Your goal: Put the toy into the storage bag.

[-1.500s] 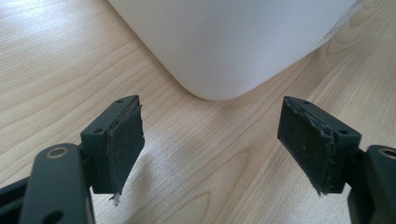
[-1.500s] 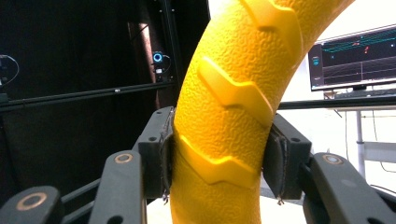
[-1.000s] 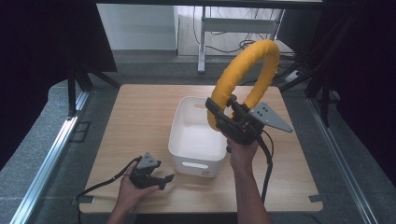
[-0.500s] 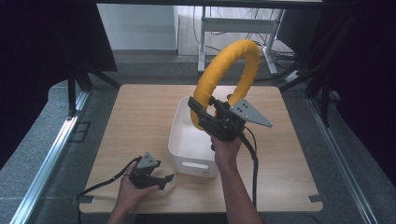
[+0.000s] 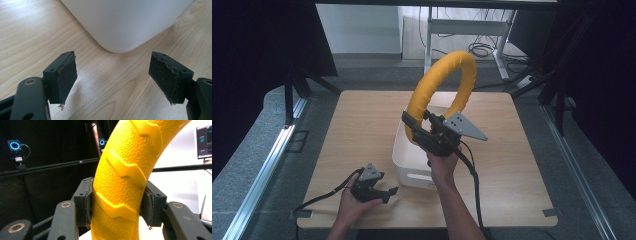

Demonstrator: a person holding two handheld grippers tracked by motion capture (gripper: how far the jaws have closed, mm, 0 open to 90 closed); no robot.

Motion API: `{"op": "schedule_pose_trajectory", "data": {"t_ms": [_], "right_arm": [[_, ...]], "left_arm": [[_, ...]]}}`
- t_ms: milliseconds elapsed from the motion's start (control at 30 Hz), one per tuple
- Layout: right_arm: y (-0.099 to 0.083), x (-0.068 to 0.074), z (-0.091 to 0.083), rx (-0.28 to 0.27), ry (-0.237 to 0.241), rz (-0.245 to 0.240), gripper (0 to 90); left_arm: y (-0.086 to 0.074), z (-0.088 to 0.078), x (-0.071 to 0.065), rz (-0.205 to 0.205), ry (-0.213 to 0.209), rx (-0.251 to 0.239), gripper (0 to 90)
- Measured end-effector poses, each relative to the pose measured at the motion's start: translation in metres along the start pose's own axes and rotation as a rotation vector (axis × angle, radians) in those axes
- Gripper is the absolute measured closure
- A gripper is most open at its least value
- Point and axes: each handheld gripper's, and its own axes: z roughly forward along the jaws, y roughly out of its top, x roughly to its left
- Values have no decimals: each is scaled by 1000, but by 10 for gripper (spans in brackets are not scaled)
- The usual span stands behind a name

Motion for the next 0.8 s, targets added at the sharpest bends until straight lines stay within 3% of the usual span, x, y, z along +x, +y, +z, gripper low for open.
{"op": "schedule_pose_trajectory", "data": {"t_ms": [800], "right_arm": [[-37,10,9,42,-4,34,497]], "left_arm": [[0,1,0,8,-18,-5,224]]}}
